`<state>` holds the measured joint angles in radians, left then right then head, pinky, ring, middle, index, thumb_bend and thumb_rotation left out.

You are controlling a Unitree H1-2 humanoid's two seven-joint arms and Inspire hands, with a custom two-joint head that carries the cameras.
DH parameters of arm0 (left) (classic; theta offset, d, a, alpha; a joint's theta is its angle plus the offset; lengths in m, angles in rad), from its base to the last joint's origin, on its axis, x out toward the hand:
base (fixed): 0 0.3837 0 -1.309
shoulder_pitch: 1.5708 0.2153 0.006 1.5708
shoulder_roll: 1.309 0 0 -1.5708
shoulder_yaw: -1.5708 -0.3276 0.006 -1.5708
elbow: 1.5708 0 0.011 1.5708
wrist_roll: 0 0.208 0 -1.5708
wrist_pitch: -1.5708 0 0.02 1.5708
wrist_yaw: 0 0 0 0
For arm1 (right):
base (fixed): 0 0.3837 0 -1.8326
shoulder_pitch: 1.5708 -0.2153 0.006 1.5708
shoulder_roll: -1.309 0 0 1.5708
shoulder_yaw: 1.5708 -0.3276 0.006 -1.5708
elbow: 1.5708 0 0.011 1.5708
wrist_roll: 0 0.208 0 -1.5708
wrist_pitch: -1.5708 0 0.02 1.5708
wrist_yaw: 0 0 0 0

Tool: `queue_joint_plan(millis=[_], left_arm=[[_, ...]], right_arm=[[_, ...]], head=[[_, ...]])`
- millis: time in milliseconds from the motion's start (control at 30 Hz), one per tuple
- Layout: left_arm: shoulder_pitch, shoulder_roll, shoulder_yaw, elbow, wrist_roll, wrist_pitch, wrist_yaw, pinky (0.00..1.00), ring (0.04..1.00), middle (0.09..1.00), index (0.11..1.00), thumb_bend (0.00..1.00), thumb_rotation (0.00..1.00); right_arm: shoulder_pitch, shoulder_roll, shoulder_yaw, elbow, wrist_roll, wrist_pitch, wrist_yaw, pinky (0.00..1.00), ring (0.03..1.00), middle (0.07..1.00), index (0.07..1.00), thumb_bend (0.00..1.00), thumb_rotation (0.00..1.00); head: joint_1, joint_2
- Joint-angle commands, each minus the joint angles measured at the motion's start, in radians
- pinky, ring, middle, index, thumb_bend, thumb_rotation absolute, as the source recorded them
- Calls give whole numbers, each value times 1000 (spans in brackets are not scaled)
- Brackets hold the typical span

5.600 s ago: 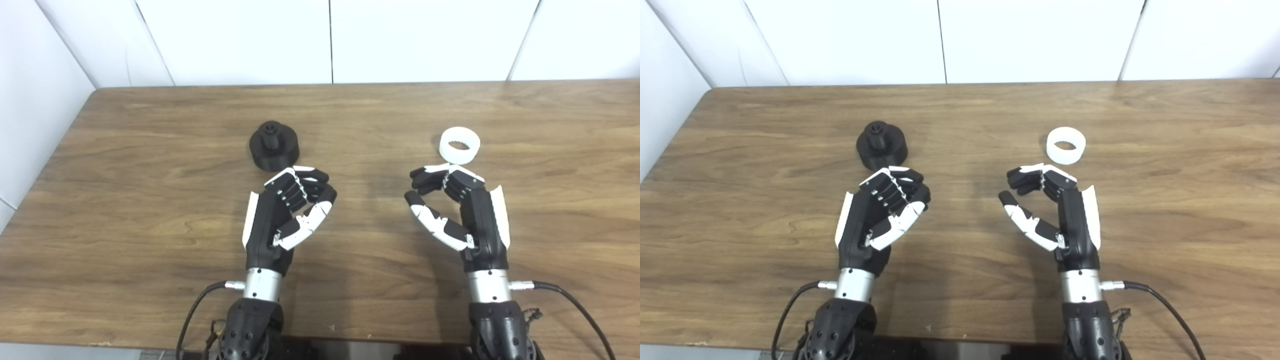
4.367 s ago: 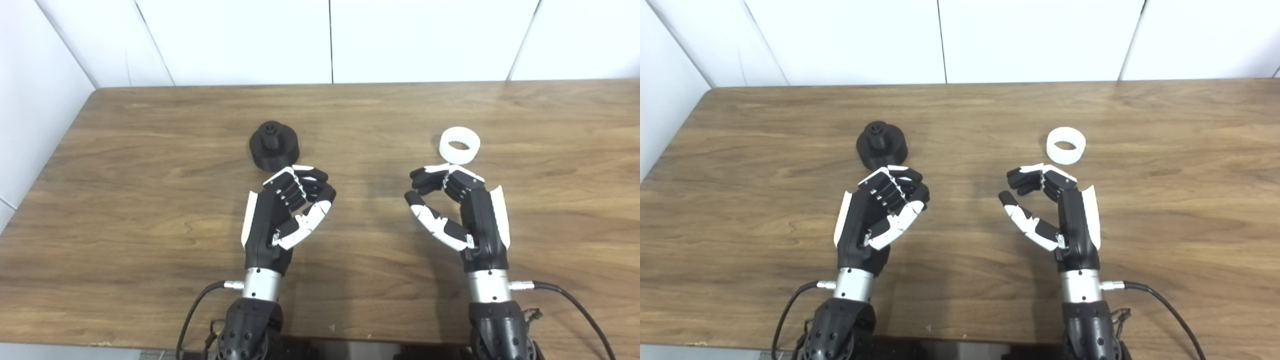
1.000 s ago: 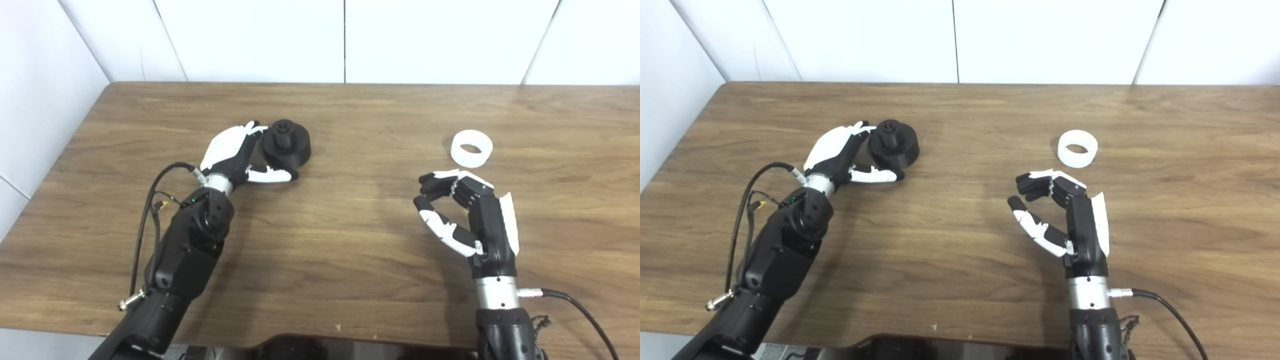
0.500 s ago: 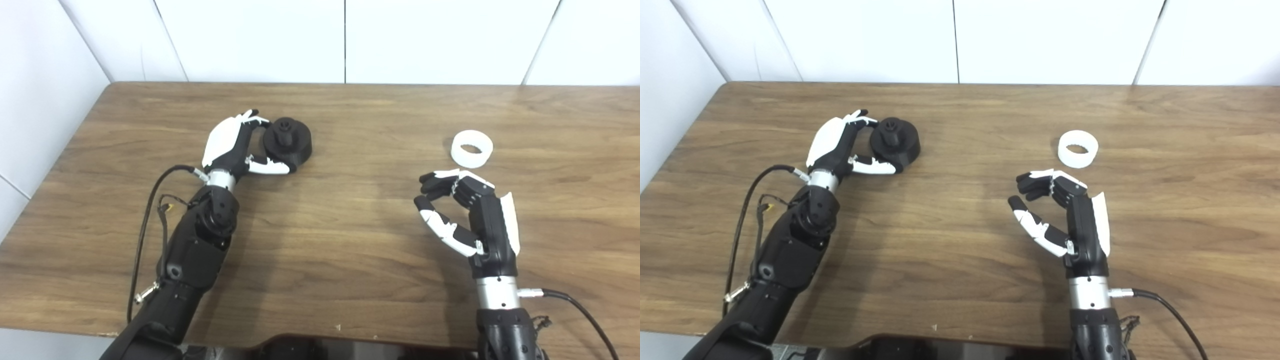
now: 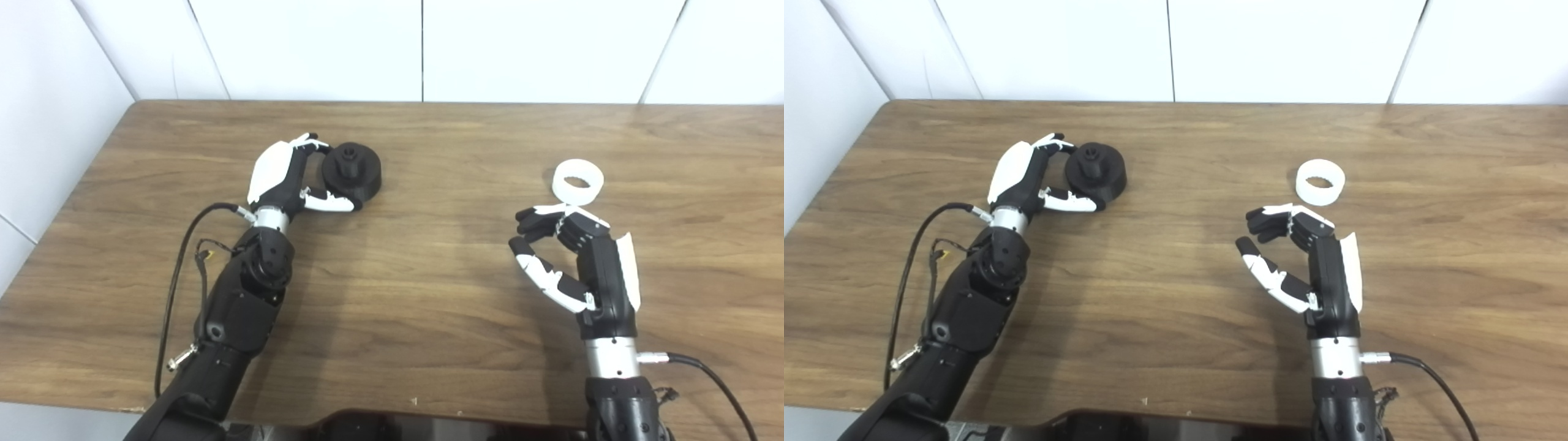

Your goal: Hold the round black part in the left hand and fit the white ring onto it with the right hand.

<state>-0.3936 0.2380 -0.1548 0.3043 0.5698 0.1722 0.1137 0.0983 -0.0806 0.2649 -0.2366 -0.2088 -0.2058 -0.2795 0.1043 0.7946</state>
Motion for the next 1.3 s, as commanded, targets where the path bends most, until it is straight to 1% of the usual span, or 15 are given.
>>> queue_joint_plan(millis=[0,167,200,233,333,367,500,600,733,867,1033,1067,1200,1267], left_arm=[[-17,7,-9,-34,-9,-28,-7,833,956,922,599,864,213],[5,13,-34,-78,-13,-20,-49,904,964,926,603,861,216],[11,14,-40,-90,-12,-16,-57,903,963,927,602,861,217],[17,15,-44,-103,-14,-14,-66,898,962,927,601,861,216],[42,12,-56,-148,-25,-24,-84,827,954,927,596,852,183],[50,9,-60,-159,-23,-28,-84,808,952,925,595,853,186],[86,-5,-75,-203,-22,-43,-83,790,950,920,592,867,185],[108,-10,-87,-232,-18,-45,-91,803,955,916,595,868,194],[144,-14,-112,-295,-10,-34,-120,832,962,923,600,864,186],[181,-19,-136,-351,-11,-45,-147,864,966,928,598,874,174],[222,-22,-162,-410,-5,-49,-181,905,972,933,598,881,193],[230,-22,-170,-422,-6,-53,-190,899,959,926,592,899,208],[265,-20,-206,-479,11,-56,-232,923,962,933,592,897,250],[281,-22,-220,-507,21,-50,-249,939,967,935,591,903,242]], right_arm=[[85,82,-5,-26,-4,-14,-4,479,545,591,495,493,160],[84,81,-4,-27,5,-12,0,480,547,594,495,492,159],[84,80,-4,-27,4,-13,0,480,548,594,496,492,159],[84,81,-4,-27,4,-13,0,480,548,595,496,492,159],[85,82,-5,-29,10,-11,0,480,547,595,495,493,159],[85,82,-5,-29,10,-10,0,482,547,595,495,493,159],[83,80,-5,-24,4,-17,-1,483,547,595,496,492,159],[83,80,-6,-24,5,-15,-1,480,546,595,495,492,159],[82,80,-8,-24,1,-15,-3,479,545,594,495,492,159],[81,82,-9,-25,5,-13,-3,478,544,593,495,493,159],[81,81,-10,-26,9,-16,-2,479,546,595,495,492,159],[81,82,-10,-26,7,-16,-2,478,544,593,495,492,159],[82,83,-11,-29,3,-6,-3,479,544,593,495,492,159],[82,84,-10,-29,2,-5,-4,478,542,592,495,493,160]], head=[[3,0],[3,0],[3,0],[3,0],[5,0],[5,0],[6,0],[6,1],[8,2],[8,3],[4,4],[3,5],[4,3],[4,3]])
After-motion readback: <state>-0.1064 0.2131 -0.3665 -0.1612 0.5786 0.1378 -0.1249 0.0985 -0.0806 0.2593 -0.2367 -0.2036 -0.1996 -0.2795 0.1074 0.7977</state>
